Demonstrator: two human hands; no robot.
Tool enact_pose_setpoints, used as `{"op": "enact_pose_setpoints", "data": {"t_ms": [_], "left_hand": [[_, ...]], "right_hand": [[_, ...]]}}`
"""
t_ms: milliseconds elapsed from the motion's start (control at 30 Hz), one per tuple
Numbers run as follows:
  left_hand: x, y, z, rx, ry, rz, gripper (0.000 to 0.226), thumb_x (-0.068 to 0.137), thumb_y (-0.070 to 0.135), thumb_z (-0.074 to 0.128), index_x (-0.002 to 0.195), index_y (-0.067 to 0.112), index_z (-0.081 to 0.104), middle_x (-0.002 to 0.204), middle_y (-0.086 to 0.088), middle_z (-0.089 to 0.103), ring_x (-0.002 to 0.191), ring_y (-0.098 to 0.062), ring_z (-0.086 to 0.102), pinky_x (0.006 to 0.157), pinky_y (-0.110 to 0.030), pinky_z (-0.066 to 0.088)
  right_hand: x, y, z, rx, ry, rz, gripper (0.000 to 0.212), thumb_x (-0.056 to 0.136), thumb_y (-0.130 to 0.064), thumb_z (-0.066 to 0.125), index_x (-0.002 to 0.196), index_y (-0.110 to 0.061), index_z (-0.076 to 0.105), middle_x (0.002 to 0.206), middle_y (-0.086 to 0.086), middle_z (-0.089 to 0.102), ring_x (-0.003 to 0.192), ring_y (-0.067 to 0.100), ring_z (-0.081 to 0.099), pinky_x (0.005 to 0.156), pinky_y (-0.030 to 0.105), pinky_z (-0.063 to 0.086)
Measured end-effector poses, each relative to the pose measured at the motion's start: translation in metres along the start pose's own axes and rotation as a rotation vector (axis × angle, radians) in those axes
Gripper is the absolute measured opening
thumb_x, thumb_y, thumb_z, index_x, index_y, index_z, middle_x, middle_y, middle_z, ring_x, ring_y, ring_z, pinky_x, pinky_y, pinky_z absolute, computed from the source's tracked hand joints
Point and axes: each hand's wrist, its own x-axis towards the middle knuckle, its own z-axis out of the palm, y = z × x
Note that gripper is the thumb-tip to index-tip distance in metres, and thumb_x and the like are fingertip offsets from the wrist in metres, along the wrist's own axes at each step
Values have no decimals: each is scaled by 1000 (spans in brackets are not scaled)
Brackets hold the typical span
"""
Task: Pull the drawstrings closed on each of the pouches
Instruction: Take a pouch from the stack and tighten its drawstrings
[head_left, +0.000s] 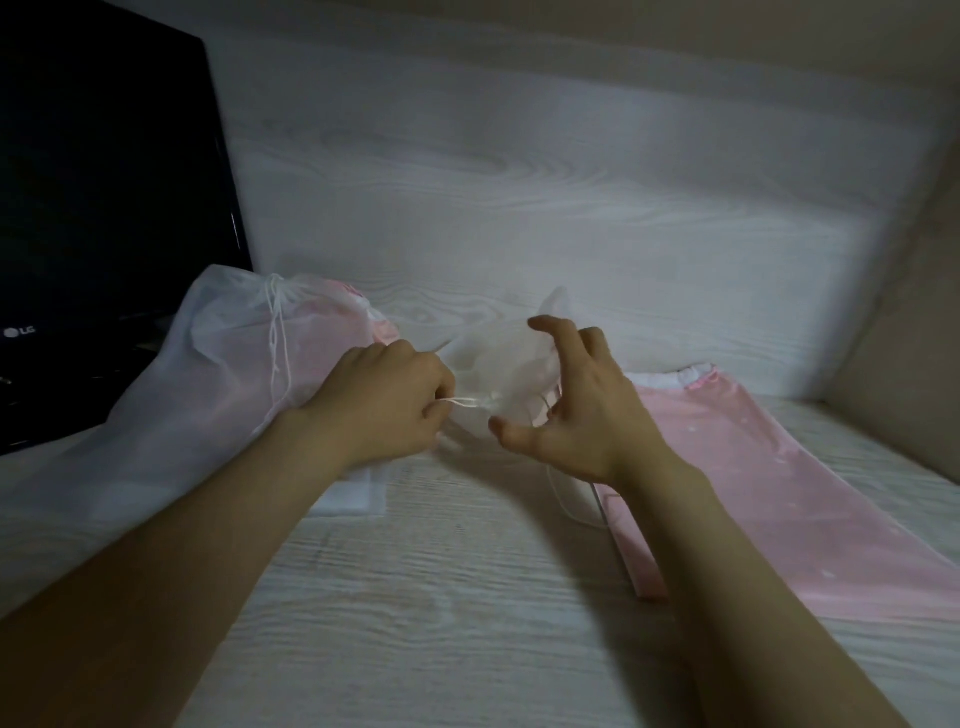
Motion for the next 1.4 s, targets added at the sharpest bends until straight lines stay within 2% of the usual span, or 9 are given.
{"op": "enact_pose_setpoints", "data": {"t_ms": [233,367,467,567,700,900,1100,1200,1400], "left_hand": [[6,-1,3,-45,186,-188,21,103,31,53,96,20,69,90,-7,68,84,-35,65,70,-40,51],[8,-1,6,-2,321,-249,20,106,22,54,102,20,73,93,-13,73,87,-41,69,65,-40,46],[10,4,7,-43,386,-204,18,101,8,58,103,18,73,97,-9,73,89,-39,69,64,-39,44],[12,4,10,-221,492,-43,42,89,-12,59,119,11,77,111,-12,77,101,-37,72,86,-47,60],[8,21,12,-492,488,86,40,94,-2,58,126,12,76,121,-1,78,110,-10,70,101,-11,48],[7,23,33,-561,255,139,35,99,16,68,133,24,73,127,12,75,99,-1,66,97,-33,55],[9,23,32,-650,85,111,46,95,-7,52,118,22,78,104,14,77,90,8,66,80,-19,49],[8,25,32,-825,-54,55,49,102,-7,46,128,24,73,116,17,76,113,8,66,97,-14,50],[8,30,17,-1122,-253,-56,45,97,-13,45,127,12,68,106,-1,82,110,-13,73,96,-34,53]], "right_hand": [[4,8,10,132,-46,2,74,75,5,63,141,-18,36,104,-2,52,84,15,54,67,14,38],[3,9,15,10,-48,-27,47,79,-5,49,124,-19,47,87,3,65,79,26,59,65,37,47],[3,9,12,-102,-107,-28,16,69,-19,33,76,-23,48,67,8,58,68,37,54,54,38,42],[1,8,11,-78,-241,-10,13,64,-21,32,62,-20,45,63,8,63,66,35,64,61,42,56],[-3,-7,1,3,-481,126,27,62,-18,45,74,-12,69,65,6,71,65,26,71,68,44,63],[-4,-24,-25,307,-730,324,37,84,-4,47,112,-19,66,58,10,67,42,19,40,45,25,32],[1,-17,-35,907,-460,302,56,77,9,28,101,-1,78,49,11,43,39,16,23,42,20,20],[6,-14,-33,1115,-215,369,47,79,-1,32,89,-6,78,51,6,38,45,18,26,46,25,21],[9,-7,-14,611,217,249,34,95,-5,46,90,-18,78,62,1,57,61,11,52,58,25,42]]}}
